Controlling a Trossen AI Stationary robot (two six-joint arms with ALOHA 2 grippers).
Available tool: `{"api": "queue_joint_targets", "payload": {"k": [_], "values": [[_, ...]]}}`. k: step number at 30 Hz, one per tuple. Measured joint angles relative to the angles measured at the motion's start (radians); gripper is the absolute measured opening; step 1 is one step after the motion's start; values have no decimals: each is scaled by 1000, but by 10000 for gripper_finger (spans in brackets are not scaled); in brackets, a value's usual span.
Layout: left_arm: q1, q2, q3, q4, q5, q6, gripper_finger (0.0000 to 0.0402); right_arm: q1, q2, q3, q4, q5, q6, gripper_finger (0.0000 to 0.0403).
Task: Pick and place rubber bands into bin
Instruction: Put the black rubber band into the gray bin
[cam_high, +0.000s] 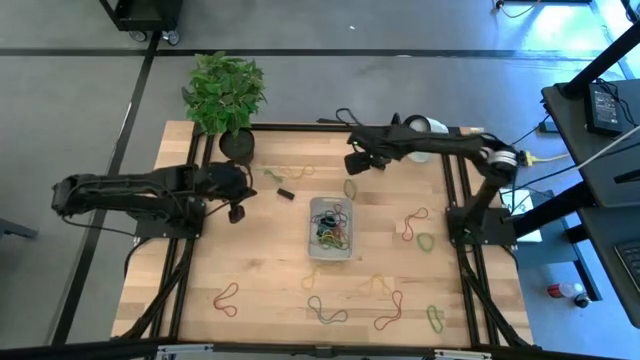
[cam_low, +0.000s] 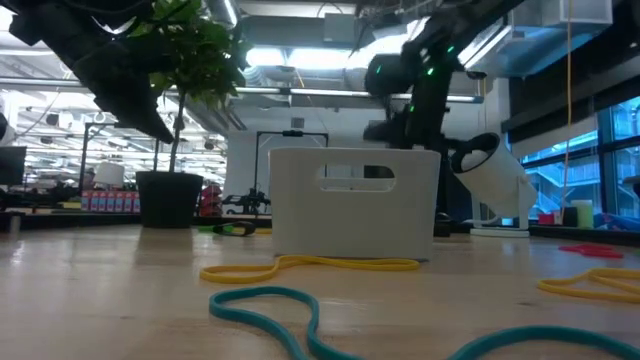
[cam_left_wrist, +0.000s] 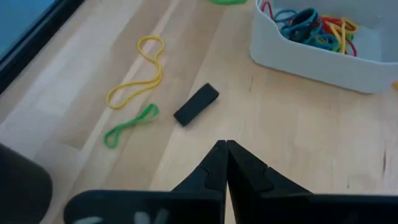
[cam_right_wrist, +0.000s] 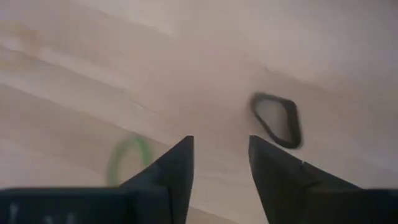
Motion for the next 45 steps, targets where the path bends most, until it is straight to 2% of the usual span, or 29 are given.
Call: {"api": "queue_joint_targets", "payload": {"k": [2,9,16,25,27,30,32,40,45], "values": [[15,-6,-2,15,7,11,1,-20,57,33,-53,-6,-21,145],[38,-17,-12,29,33,48,2,-66,177,67,-58,-8,-12,119],[41,-16,-12,25,62,55,3,-91,233,67,-66,62,16,116],[41,-16,-12,24,71,56,3,-96,284,70,-68,62,14,108],[41,-16,-12,24,71,55,1,-90,286,70,-65,53,11,88],[41,-16,-12,26,71,55,2,-77,286,70,-59,51,-12,33],[40,-16,-12,27,71,54,3,-65,286,69,-60,55,-40,11],[40,-16,-12,28,71,18,3,29,232,61,-136,39,-68,5],[33,-16,-12,41,69,-33,2,100,106,63,-166,121,-92,3]]}}
